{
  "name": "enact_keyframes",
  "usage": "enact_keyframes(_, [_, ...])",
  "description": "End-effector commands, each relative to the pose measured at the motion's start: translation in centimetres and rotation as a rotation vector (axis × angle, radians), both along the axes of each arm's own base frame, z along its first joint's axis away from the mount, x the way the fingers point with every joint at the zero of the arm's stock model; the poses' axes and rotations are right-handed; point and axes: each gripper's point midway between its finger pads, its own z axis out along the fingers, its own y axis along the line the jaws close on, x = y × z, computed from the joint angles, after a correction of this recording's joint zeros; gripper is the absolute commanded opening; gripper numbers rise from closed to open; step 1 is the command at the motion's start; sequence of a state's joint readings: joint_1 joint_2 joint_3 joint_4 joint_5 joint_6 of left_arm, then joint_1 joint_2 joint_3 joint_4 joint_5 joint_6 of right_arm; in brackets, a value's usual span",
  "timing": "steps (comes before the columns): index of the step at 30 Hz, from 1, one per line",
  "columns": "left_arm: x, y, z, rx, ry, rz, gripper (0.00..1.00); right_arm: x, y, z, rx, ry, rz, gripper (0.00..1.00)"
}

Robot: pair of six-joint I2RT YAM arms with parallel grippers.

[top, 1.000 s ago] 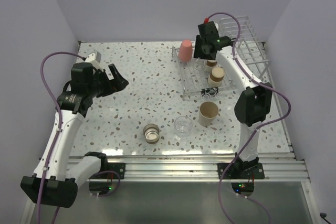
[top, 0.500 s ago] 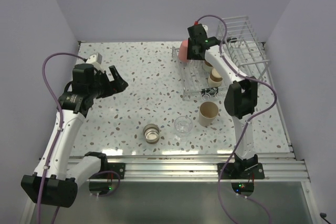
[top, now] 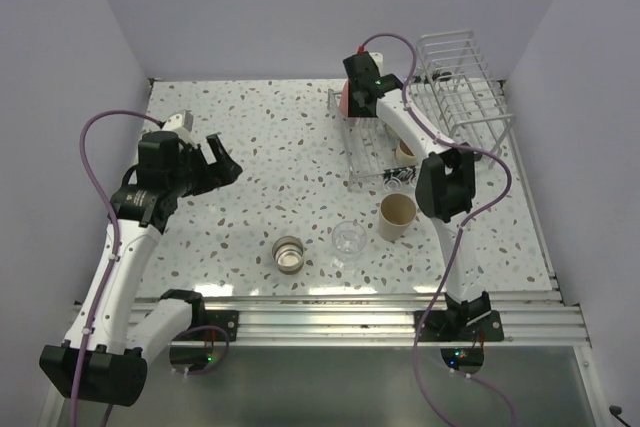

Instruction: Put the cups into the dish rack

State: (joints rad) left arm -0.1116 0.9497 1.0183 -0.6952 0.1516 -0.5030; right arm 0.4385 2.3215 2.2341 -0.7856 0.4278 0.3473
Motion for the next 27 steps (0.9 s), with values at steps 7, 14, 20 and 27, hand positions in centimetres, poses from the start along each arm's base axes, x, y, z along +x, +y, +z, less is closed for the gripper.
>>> enact_keyframes(7, [0.1, 0.4, -0.2, 0.031, -0.015, -0.006, 0.93, 1.0, -0.6, 1.9, -0.024, -0.086, -0.045, 0.0])
enact_keyframes(14, [0.0, 0.4, -0.2, 0.031, -0.019, -0.008, 0.93, 0.7, -0.7, 1.3, -0.026, -0.08, -0.057, 0.0])
enact_keyframes(20, [-0.3, 0.4, -0.4, 0.031, -0.016, -0.011, 0.93, 0.4, -1.2, 1.1, -0.055, -0.078, -0.071, 0.0])
enact_keyframes(27, [-0.2, 0.4, -0.3, 0.034, -0.018, -0.014, 0.93, 0.1, -1.8, 0.8, -0.076, -0.076, -0.08, 0.0])
